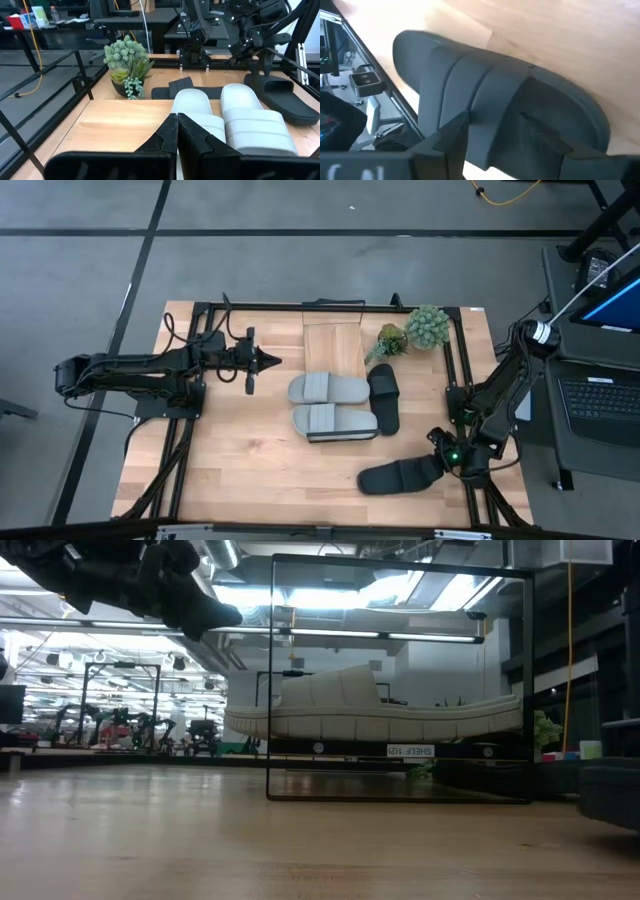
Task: Pick and place slides into the shelf
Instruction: Put the bottom black slipper on the shelf
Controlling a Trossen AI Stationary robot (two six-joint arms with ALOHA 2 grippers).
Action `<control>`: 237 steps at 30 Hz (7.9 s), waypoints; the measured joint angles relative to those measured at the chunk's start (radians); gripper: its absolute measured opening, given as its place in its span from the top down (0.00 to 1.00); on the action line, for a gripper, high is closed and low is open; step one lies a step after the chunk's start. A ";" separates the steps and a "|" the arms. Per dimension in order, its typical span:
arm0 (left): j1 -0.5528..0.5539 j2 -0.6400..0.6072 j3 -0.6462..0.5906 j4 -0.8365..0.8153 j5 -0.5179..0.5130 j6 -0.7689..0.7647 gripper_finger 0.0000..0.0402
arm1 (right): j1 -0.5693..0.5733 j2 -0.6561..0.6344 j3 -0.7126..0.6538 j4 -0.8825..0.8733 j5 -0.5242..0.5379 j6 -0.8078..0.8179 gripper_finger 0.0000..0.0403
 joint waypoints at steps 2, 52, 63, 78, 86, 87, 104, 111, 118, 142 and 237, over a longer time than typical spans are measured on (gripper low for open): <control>0.000 0.000 0.000 -0.002 0.000 0.000 1.00 | 0.000 0.009 0.000 0.031 -0.002 -0.002 0.58; 0.000 0.000 0.000 -0.002 0.000 0.001 1.00 | 0.000 0.107 0.046 0.412 0.309 -0.630 0.97; 0.000 0.000 0.000 -0.002 0.000 0.001 1.00 | 0.000 0.106 0.047 0.600 0.471 -1.020 0.97; 0.000 0.000 0.000 0.004 0.000 -0.015 1.00 | 0.000 0.106 0.047 0.952 0.604 -1.858 0.97; 0.000 0.000 0.000 0.008 0.000 -0.025 1.00 | -0.006 0.072 0.047 1.107 0.730 -2.187 0.97; 0.000 0.000 0.000 0.008 0.000 -0.025 1.00 | -0.015 0.063 0.047 1.111 0.743 -2.204 0.97; 0.001 0.000 0.000 0.009 0.000 -0.022 1.00 | -0.320 -0.154 0.142 0.958 0.718 -2.535 0.97; 0.001 0.000 0.000 0.008 0.000 -0.017 1.00 | -0.468 -0.177 0.326 0.480 0.626 -2.405 0.97; 0.001 0.000 0.000 0.008 0.000 -0.001 1.00 | -0.693 -0.177 0.440 0.102 0.387 -2.173 0.97; 0.001 0.000 0.000 0.013 -0.001 0.029 1.00 | -1.510 -0.175 0.443 0.017 -0.695 -2.166 0.97; 0.232 0.000 0.102 -0.062 0.146 0.193 1.00 | -1.735 0.417 0.653 -0.169 -1.227 -1.786 0.97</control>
